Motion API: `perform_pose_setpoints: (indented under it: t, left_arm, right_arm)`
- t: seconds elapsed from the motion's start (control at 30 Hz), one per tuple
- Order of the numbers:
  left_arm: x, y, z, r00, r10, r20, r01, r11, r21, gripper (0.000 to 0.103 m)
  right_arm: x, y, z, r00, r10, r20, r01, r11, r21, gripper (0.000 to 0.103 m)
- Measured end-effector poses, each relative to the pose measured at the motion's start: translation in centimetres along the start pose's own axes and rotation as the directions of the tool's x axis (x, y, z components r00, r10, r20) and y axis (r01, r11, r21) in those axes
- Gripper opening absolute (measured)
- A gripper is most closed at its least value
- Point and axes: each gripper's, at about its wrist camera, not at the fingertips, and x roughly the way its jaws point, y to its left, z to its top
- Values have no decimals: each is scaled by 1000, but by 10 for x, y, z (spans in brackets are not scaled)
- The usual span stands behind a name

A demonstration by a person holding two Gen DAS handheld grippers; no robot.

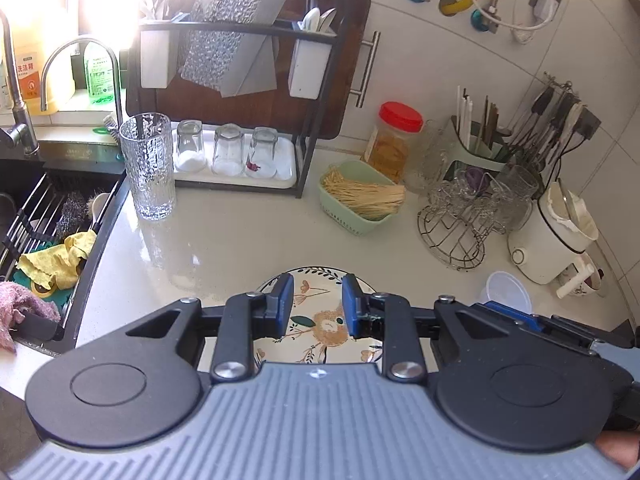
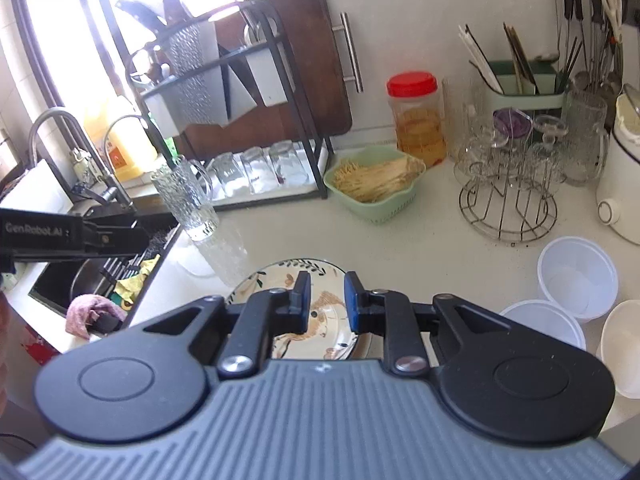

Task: Organize plates and bowls
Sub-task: 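Open both grippers and pull back from the plate stack, then move both grippers toward the white bowls beside the rice cooker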

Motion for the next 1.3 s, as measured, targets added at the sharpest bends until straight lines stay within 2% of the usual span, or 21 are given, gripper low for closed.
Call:
perform_pose_setpoints:
  t: [0.2,0.43,0.57,0.67,0.73,0.9,1.0,1.1,1.23,1.3]
  left_arm:
    - [-22,7,-11,999,-30,11,30,999,27,29]
    - [-38,13,-31,999,-44,24,42,996,78,29]
    - [-37,15,-49,997,-82,9,80,993,87,29]
    - [-30,15,-64,993,-116,-22,117,990,81,29]
    - [-24,13,-73,990,-135,-46,138,987,81,29]
    - [-9,2,-98,985,-159,-62,166,977,132,29]
    - [9,-4,-112,975,-200,-96,210,970,120,29]
    - [27,-16,-117,969,-227,-95,237,965,112,29]
    - [54,-37,-116,976,-194,-99,206,968,143,29]
    - [65,-46,-111,974,-199,-108,214,965,153,29]
  right_arm:
    - [-25,18,-5,998,-21,57,21,1000,5,22]
    - [-48,34,-25,996,-66,64,64,997,33,22]
    - [-57,41,-40,995,-82,55,80,996,39,22]
    - [-59,44,-55,992,-120,45,119,992,29,22]
    - [-58,46,-64,984,-177,27,176,984,22,22]
    - [-63,34,-87,976,-216,5,215,972,94,22]
    - [-63,25,-100,969,-246,2,244,963,110,22]
    - [-59,13,-109,962,-272,3,269,954,134,22]
    - [-51,-5,-114,949,-314,13,308,936,172,22]
    - [-45,-15,-113,943,-331,9,325,929,176,22]
